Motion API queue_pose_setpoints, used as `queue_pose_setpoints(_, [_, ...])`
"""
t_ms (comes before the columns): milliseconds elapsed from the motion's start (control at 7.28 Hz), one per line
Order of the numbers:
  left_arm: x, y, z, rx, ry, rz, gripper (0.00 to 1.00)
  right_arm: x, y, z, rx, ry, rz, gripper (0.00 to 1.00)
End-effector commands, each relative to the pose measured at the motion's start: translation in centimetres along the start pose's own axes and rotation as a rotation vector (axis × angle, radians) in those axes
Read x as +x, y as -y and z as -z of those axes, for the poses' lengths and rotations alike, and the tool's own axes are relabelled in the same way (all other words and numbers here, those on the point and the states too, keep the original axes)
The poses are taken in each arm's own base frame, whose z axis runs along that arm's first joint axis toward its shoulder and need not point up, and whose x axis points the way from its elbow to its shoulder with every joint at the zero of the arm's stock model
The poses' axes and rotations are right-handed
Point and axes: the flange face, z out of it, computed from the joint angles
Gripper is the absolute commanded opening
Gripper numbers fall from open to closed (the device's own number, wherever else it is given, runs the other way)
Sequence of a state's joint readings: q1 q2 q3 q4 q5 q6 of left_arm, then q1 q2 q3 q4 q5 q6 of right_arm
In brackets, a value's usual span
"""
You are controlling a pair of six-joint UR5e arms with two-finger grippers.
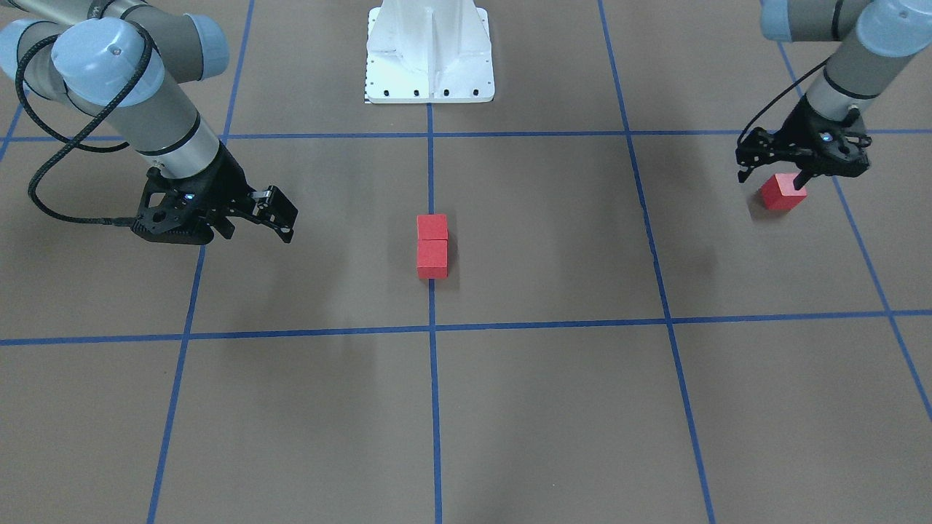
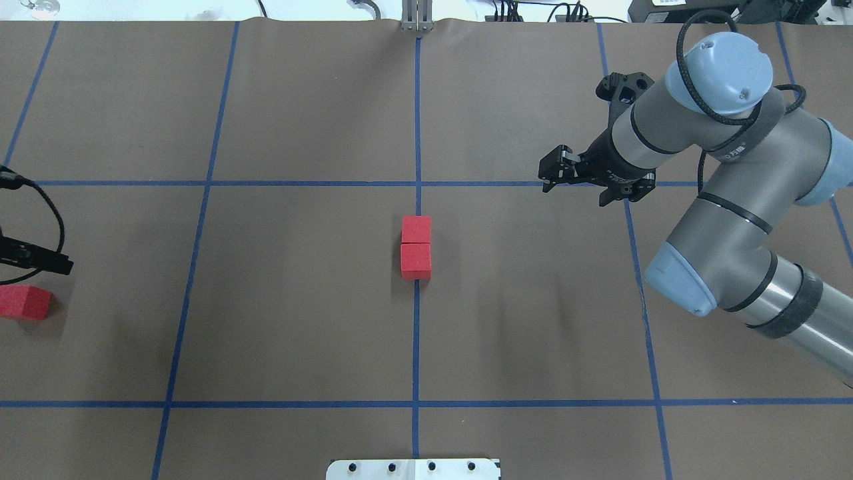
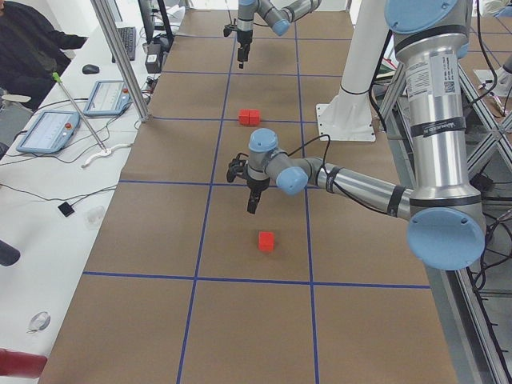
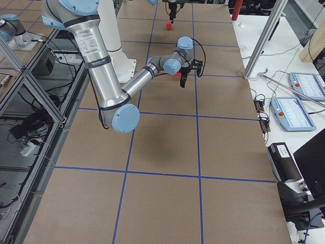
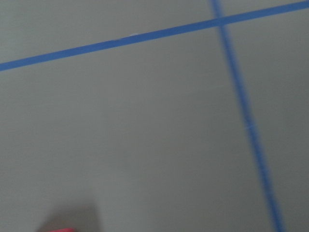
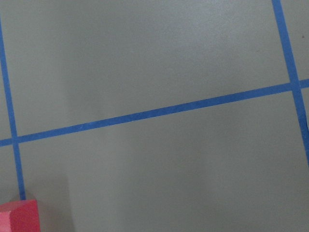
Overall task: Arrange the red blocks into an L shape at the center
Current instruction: 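Open the left gripper and withdraw it toward the edge red cube, then lower the left gripper onto the red cube at the table edge and grasp it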
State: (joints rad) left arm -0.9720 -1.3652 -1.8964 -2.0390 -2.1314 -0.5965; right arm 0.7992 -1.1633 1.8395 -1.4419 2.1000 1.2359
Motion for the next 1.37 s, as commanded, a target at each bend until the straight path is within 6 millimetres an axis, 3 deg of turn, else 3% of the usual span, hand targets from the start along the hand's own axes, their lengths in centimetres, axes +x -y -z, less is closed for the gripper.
queue_pose_setpoints(0, [-6.9,-1.3,-2.3,-0.033,-0.024,0.027,0.99,-0.3,-0.3,0.6,0.004,0.011,0.005,1.00])
queue_pose_setpoints(549, [-8.1,-1.2,-4.4,-0.063,-0.007,0.169,0.99,-0.4,-0.4,0.6,0.004,0.011,0.004,1.00])
queue_pose_setpoints(1099, [-7.3,-0.6,-4.4,-0.055,-0.018,0.186,0.99,-0.4,-0.3,0.6,0.006,0.010,0.004,1.00])
queue_pose_setpoints(1236, [-6.6,-1.1,-5.7,-0.083,-0.016,0.167,0.99,-0.3,-0.3,0.6,0.007,0.009,0.004,1.00])
